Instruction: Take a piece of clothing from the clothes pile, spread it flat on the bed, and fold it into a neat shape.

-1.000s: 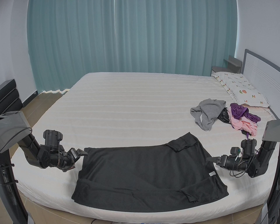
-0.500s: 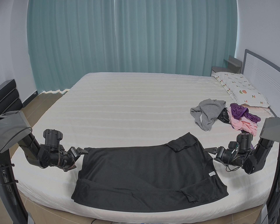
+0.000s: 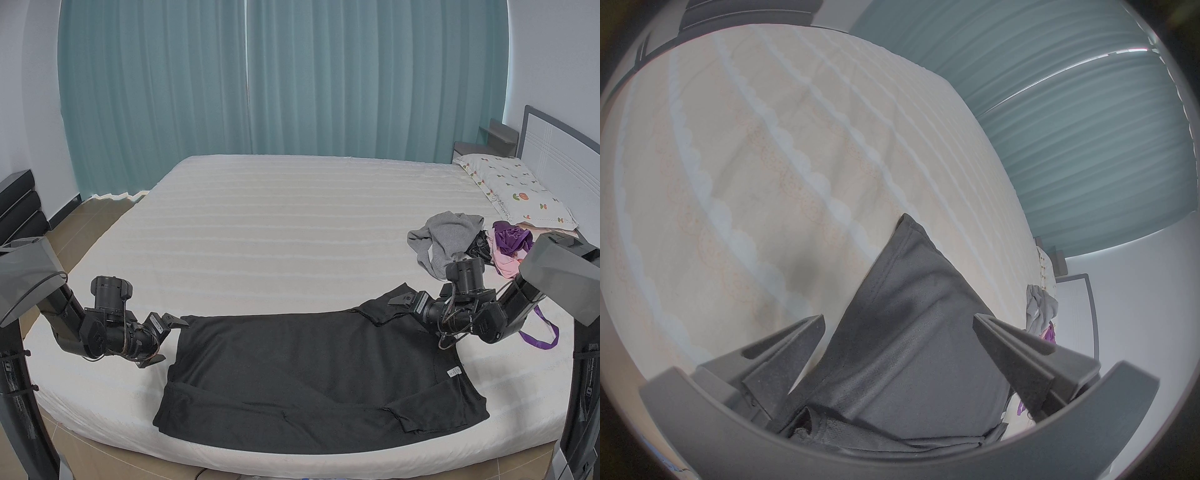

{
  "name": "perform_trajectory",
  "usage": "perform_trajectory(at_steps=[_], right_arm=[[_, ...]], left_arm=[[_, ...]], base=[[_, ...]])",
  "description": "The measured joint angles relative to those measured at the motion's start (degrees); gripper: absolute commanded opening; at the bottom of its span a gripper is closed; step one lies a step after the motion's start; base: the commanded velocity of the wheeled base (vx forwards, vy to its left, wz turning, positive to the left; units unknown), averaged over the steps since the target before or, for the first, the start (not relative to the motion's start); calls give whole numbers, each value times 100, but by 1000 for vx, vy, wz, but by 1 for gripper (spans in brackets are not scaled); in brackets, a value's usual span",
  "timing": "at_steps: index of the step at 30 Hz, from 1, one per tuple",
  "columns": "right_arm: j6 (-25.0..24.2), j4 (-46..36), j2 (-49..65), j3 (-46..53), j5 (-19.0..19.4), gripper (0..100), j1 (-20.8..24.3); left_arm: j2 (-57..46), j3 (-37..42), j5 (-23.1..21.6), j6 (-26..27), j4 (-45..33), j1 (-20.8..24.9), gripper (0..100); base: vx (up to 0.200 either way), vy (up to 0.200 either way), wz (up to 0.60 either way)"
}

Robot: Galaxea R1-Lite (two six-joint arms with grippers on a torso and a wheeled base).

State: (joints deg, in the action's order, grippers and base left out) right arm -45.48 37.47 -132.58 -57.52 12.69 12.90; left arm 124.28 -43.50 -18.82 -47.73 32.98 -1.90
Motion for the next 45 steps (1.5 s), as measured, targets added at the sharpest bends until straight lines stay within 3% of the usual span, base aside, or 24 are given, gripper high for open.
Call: perform_trajectory(at_steps=[5, 14, 21, 28, 36, 45], right_arm=[[-77, -792, -215, -695, -73, 100, 176], [-83, -1369, -669, -1831, -141, 100, 243], [-72, -2467, -969, -2723, -299, 100, 262], [2, -2719, -1425, -3484, -525, 100, 240], [-94, -2499, -1987, -4706, -1009, 100, 272], [-283, -720, -2416, -5643, -1436, 100, 145]], left_arm=[[5, -11, 0, -33, 4, 0, 100], [9, -11, 0, -39, 4, 11, 100], [9, -11, 0, -37, 4, 17, 100], [9, -18, 16, -30, 4, 17, 100], [9, -18, 18, -33, 4, 17, 100], [11, -30, 20, -37, 6, 17, 100]], base=[[0, 0, 0], [0, 0, 0], [0, 0, 0], [0, 0, 0], [0, 0, 0], [0, 0, 0]])
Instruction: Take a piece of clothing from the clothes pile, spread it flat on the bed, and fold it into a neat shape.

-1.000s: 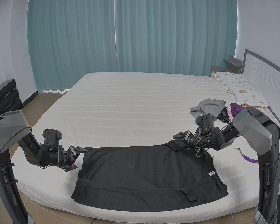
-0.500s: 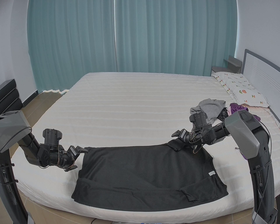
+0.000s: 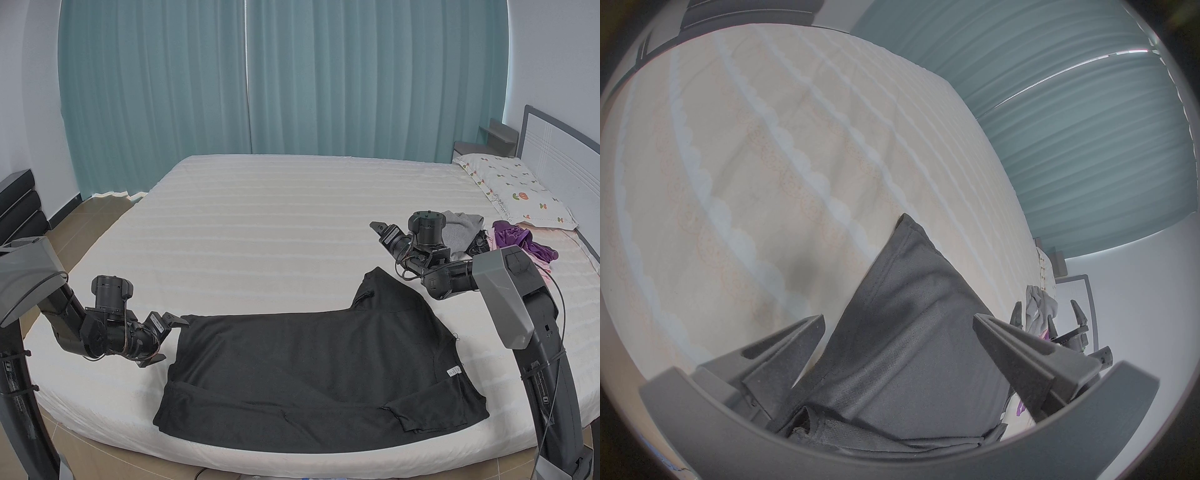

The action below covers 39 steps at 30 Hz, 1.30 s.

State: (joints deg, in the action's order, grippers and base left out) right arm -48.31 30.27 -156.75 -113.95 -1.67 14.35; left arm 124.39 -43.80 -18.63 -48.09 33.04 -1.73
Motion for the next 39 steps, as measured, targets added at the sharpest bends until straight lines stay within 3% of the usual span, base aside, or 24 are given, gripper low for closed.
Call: perform_trajectory(at_steps=[7, 15, 21, 30, 39], right_arm=[[239, 84, -4, 375, 26, 100, -158], [558, 134, 432, 1538, 629, 100, -143], [753, -227, 730, 2065, 1005, 100, 188], [861, -742, 600, 1748, 976, 100, 434], [905, -1365, 195, 986, 678, 100, 505]], left_arm=[[0, -2, 7, -5, -2, 0, 100], [2, -5, 10, -5, -2, 0, 100], [2, -5, 10, -10, -2, 0, 100], [2, -5, 7, -11, -2, 0, 100], [2, -5, 7, -16, -2, 0, 100]], base=[[0, 0, 0], [0, 0, 0], [0, 0, 0], [0, 0, 0], [0, 0, 0]])
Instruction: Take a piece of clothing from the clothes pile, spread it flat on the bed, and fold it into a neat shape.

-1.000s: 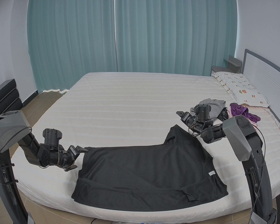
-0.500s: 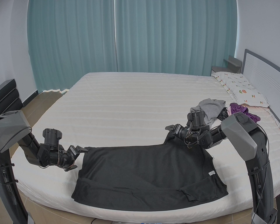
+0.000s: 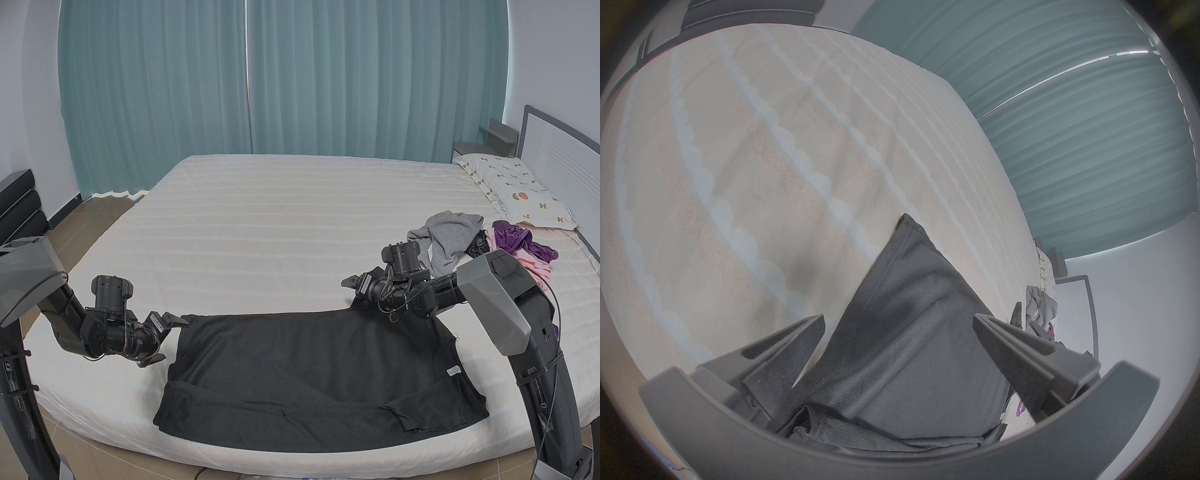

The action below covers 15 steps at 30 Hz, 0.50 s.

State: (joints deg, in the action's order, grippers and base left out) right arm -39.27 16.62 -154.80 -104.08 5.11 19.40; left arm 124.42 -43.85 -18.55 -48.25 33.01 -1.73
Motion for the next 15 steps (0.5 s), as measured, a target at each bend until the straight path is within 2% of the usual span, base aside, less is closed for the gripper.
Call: perform_trajectory(at_steps=[11, 15], right_arm=[[-17, -107, -363, -636, -200, 100, 96], [-184, 5, -510, -928, -238, 100, 190]], left_arm=[[0, 0, 2, 6, 0, 0, 100], [0, 6, 9, 6, 0, 0, 100]], base=[[0, 0, 0], [0, 0, 0]])
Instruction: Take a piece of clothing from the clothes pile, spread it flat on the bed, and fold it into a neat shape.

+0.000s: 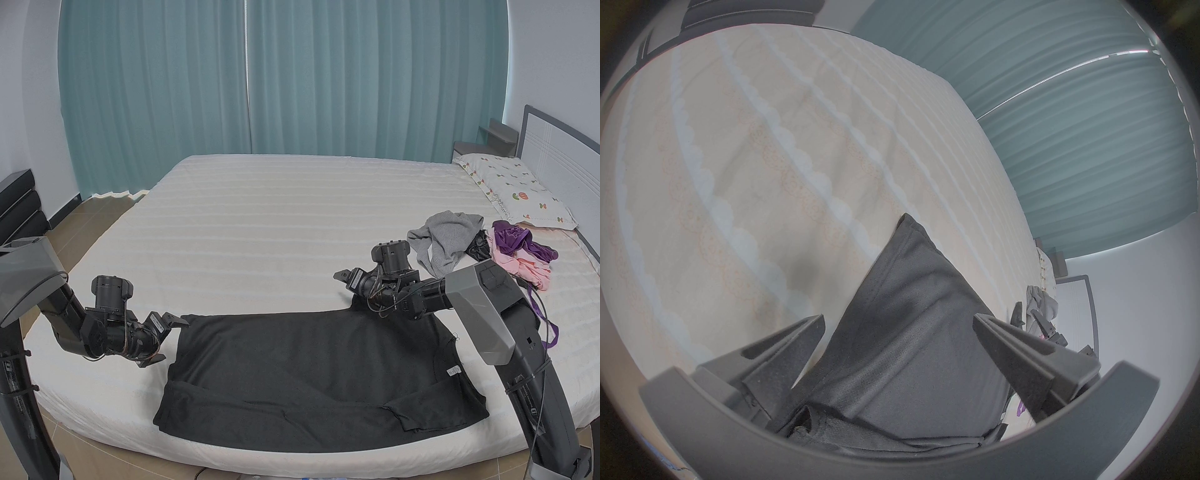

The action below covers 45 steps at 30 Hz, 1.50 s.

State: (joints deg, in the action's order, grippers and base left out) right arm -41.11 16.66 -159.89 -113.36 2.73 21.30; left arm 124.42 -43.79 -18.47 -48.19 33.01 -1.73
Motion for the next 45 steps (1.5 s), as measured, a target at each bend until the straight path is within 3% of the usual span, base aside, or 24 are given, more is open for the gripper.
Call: perform_trajectory(at_steps=[10, 21, 29, 35, 45], right_arm=[[-129, 1484, -52, -122, -176, 100, 45], [-93, 840, 430, 349, -306, 100, -363], [180, 1101, 1207, 2224, 165, 100, -800], [273, 2042, 1762, 3600, 712, 100, -1170], [-162, 2740, 2205, 4396, 975, 100, -1690]], left_arm=[[0, -4, 11, -15, -4, -6, 100], [-11, -89, 16, -208, -4, -17, 100], [-44, -393, 77, -382, -37, -16, 100], [96, -1109, 433, -408, -55, 35, 100], [905, -2531, 1182, -88, -66, 432, 100]], base=[[0, 0, 0], [0, 0, 0], [0, 0, 0], [0, 0, 0], [0, 0, 0]])
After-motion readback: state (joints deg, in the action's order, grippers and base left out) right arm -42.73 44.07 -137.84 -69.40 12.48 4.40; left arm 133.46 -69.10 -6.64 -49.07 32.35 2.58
